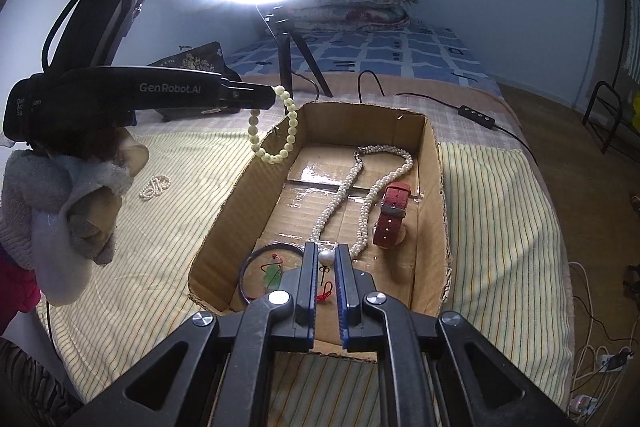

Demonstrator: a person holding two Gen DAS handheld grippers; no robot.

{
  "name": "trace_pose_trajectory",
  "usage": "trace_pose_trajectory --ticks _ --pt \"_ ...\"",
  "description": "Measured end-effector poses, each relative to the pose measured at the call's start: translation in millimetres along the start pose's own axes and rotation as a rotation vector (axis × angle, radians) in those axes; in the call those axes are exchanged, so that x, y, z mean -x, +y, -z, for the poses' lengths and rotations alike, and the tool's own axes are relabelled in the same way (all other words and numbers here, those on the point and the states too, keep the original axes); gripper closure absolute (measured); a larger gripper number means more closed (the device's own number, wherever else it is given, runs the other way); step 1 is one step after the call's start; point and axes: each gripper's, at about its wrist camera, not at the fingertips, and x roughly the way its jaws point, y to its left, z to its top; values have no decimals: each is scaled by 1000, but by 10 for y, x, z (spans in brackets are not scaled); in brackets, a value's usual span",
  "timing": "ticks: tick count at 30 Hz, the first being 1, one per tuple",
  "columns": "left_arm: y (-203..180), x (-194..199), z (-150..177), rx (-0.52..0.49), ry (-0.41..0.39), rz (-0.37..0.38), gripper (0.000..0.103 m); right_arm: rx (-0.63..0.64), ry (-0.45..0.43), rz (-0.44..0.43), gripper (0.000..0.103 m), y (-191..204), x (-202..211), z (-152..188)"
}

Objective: Organize jewelry
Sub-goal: 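Carry the bracelet in the left gripper and the earring in the right gripper over the box, then open the right gripper to drop the earring while the left gripper releases the bracelet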

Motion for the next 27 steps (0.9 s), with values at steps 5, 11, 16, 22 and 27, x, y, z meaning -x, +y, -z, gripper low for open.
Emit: trace_pose_trajectory --ticks 5,11,16,22,27 --pt "-35 -3 -6 -10 3 1 98 3 5 -2 97 -4 -19 -1" --pt "-72 16 -12 -23 -2 -10 98 2 -1 5 80 22 -9 3" --pt "-81 18 -16 -35 4 -20 97 6 -8 17 60 46 -14 15" --pt "-88 72 -3 -49 -27 -37 47 11 -27 42 26 80 11 30" --pt "-96 95 -5 -55 -27 -39 35 27 -37 57 16 131 32 27"
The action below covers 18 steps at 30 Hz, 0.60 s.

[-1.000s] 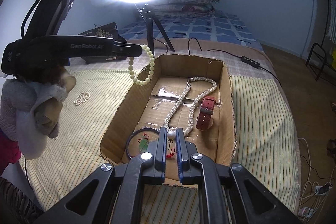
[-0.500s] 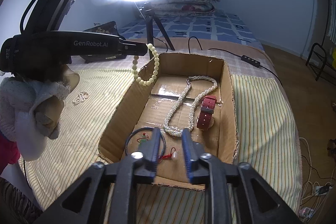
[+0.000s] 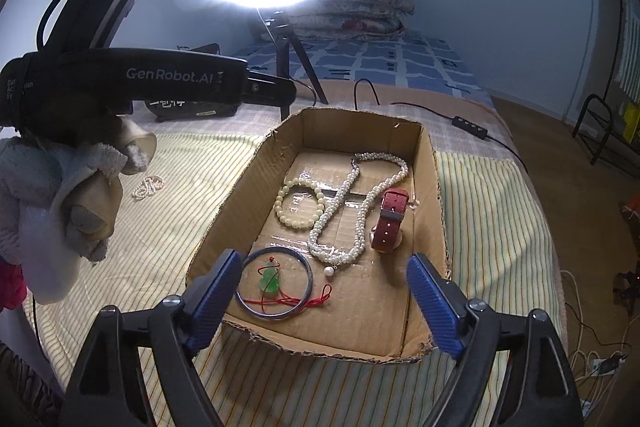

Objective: Organize jewelry
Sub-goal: 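Open the right gripper to drop the earring while the left gripper releases the bracelet, then withdraw both open tools from the box back over the bed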

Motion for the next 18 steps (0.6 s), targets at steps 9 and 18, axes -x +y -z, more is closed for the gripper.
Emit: trace_pose_trajectory --ticks 9,18 --pt "43 84 -7 22 0 -12 28 -5 -24 34 0 51 84 -27" --pt "86 229 24 25 -11 -28 27 -11 -22 55 0 92 141 -33"
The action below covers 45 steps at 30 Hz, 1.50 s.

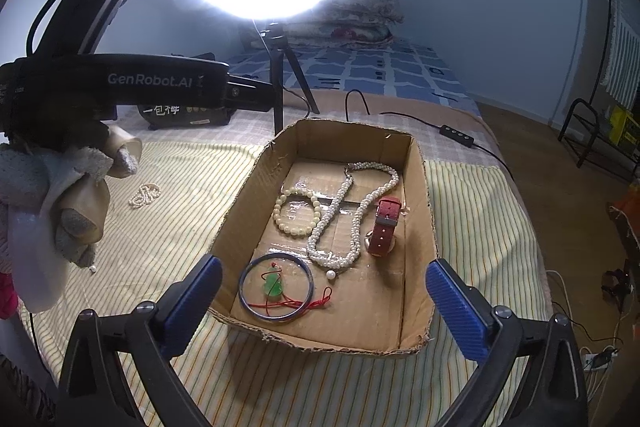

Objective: Organize jewelry
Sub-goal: 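Withdraw both open tools from the box back over the bed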

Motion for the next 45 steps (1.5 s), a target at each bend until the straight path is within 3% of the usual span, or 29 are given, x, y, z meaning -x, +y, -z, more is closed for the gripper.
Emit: trace_pose_trajectory --ticks 19,34,41,45 --pt "638 750 277 62 -43 -89 27 16 -27 45 0 370 299 -134" --pt "1244 1296 909 57 0 -216 27 68 -54 24 0 743 349 -312" --pt "1503 1425 1221 102 37 -231 27 107 -59 8 0 943 256 -408" --pt "1611 1470 1432 131 62 -195 27 130 -65 1 0 1077 182 -473"
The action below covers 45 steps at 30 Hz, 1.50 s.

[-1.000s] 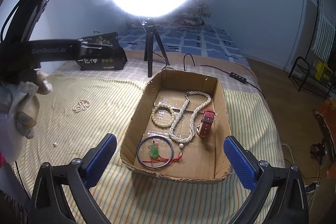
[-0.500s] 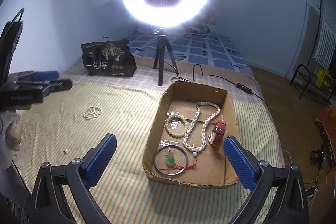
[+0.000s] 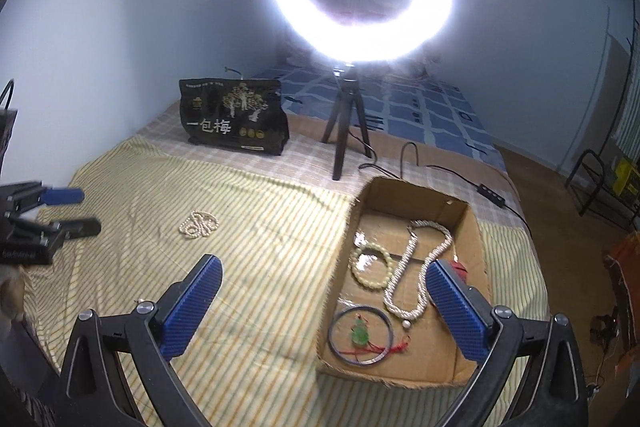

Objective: Organize jewelry
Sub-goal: 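Withdraw both open tools from the box back over the bed, then close the left gripper on the second pearl earring while the right tool lowers onto the pearl strand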

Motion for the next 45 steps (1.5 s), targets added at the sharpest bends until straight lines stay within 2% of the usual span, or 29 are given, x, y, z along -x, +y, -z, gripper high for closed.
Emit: trace_pose_trajectory --ticks 4,7,12,14,15,18,20,25,27,36,38,45 --pt "48 12 166 -7 9 18 27 19 -16 0 0 135 -120 -70" --pt "69 -10 288 -13 31 44 27 30 -16 -32 2 240 -256 -131" --pt "29 -121 447 -31 68 103 27 20 66 -162 11 393 -597 -241" --pt "-3 -173 496 -35 82 126 40 27 105 -192 15 477 -776 -271" --pt "-22 -207 520 -39 94 136 43 34 120 -204 20 518 -845 -276" --pt "-56 -301 592 -47 112 152 49 51 166 -243 23 647 -1064 -281" --pt "-67 -354 634 -50 126 160 60 66 190 -275 23 727 -1200 -282" --pt "-76 -506 692 -43 154 175 66 77 231 -329 26 851 -1496 -266" --pt "-96 -552 702 -49 158 176 70 79 243 -339 27 892 -1612 -260" --pt "-153 -674 746 -64 161 175 71 132 267 -371 27 1167 -1949 -186" --pt "-144 -688 740 -64 160 169 79 132 268 -375 27 1215 -2018 -172" --pt "-118 -751 784 -66 169 158 82 155 297 -357 27 1323 -2248 -113"
